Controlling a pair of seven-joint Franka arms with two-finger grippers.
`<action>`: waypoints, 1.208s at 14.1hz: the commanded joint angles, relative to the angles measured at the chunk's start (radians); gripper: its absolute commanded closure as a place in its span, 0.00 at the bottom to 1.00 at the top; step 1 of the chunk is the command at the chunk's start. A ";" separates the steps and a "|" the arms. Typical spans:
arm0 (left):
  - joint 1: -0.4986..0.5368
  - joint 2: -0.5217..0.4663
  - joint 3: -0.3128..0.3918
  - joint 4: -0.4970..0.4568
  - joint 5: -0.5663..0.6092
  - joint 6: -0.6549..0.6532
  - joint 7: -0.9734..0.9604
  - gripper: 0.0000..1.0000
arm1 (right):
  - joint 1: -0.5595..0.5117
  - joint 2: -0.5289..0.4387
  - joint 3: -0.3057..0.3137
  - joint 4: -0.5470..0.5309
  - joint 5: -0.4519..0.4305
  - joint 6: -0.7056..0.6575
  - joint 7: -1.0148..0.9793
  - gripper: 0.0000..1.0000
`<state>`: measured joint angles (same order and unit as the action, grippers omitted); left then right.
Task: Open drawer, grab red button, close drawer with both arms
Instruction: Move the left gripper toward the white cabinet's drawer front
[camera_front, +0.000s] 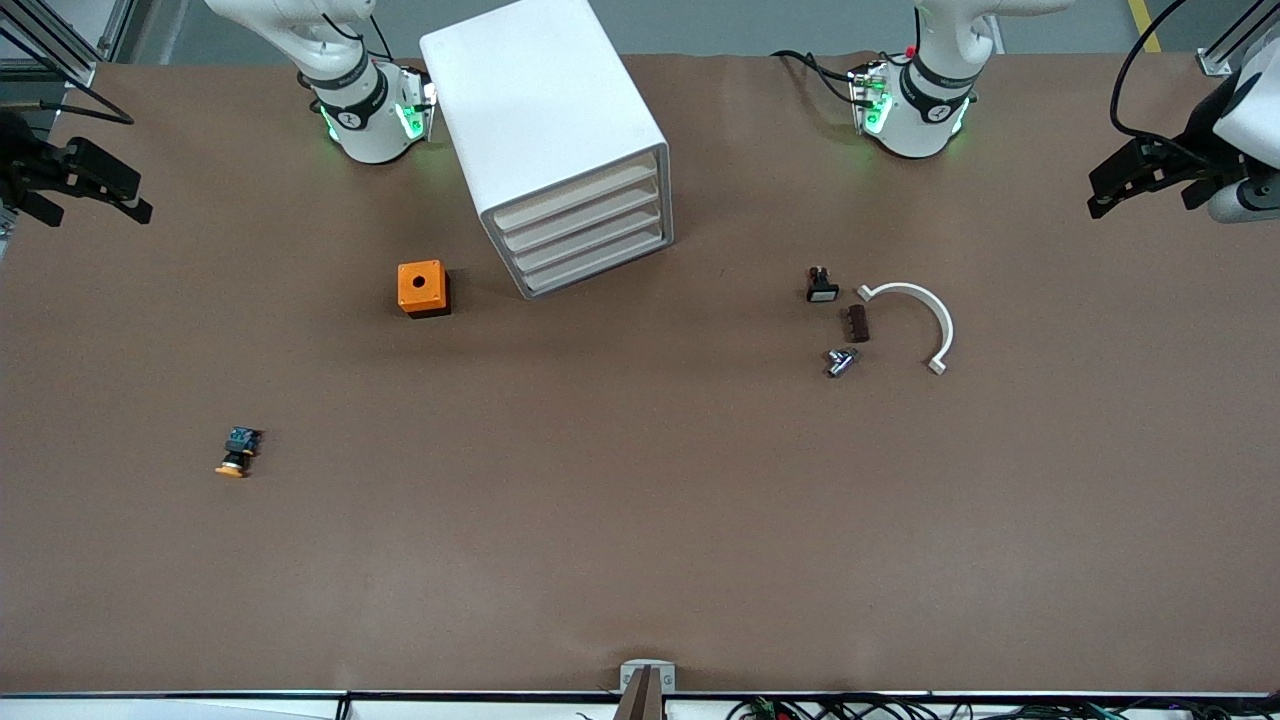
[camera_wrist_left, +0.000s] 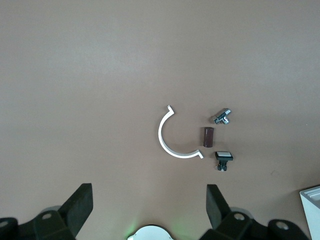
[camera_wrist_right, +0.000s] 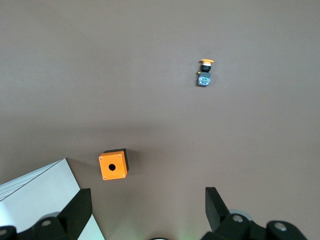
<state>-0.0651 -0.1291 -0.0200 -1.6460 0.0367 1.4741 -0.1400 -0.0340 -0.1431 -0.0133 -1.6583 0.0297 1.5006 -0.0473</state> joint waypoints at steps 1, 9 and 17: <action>-0.001 0.011 -0.002 0.025 0.005 -0.018 0.017 0.00 | -0.001 0.013 -0.007 0.018 0.009 -0.013 0.017 0.00; -0.012 0.166 -0.005 0.081 0.006 -0.017 0.000 0.00 | -0.006 0.016 -0.010 0.018 0.003 -0.013 0.012 0.00; -0.114 0.420 -0.048 0.075 -0.064 0.204 -0.498 0.00 | -0.009 0.017 -0.011 0.021 -0.004 -0.013 0.014 0.00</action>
<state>-0.1341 0.2313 -0.0643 -1.6021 0.0164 1.6406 -0.4573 -0.0358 -0.1334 -0.0264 -1.6575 0.0284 1.5006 -0.0461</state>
